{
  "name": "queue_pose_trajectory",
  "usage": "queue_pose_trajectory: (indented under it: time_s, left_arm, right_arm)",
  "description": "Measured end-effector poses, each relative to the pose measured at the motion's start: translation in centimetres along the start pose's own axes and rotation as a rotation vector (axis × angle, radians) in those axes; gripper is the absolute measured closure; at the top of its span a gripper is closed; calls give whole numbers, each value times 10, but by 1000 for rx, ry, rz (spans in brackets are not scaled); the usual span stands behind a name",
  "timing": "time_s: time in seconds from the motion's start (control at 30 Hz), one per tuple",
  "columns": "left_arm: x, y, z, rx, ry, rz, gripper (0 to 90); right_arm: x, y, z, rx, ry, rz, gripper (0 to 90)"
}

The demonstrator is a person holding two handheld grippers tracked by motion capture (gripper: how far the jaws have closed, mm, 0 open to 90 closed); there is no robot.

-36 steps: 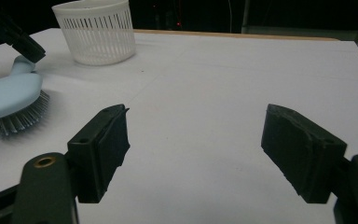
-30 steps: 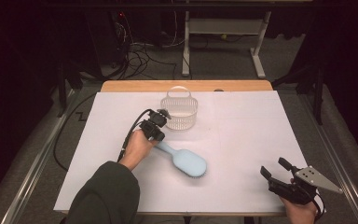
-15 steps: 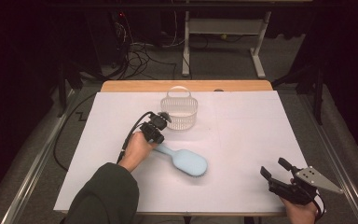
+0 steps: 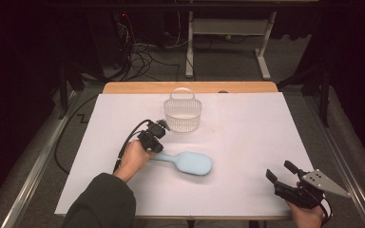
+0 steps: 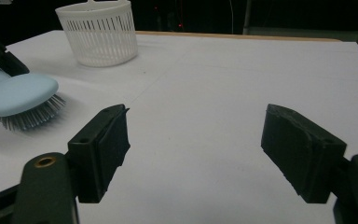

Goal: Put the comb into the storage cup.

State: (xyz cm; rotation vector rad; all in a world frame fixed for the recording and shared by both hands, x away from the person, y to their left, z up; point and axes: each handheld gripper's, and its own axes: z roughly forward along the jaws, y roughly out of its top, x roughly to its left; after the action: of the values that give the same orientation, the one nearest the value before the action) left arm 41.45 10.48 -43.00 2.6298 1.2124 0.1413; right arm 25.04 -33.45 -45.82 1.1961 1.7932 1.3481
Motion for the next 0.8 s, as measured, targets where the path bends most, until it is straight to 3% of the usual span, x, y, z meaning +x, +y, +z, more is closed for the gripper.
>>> queue_pose_trajectory:
  time_s: [0.4,0.8]
  left_arm:
    - [-6,-24,-4,-19,-58,4,862]
    - [-16,-53,-8,-93,-109,6,861]
  right_arm:
    - [0,0,0,1,-1,0,236]
    - [1,0,0,-1,-1,1,236]
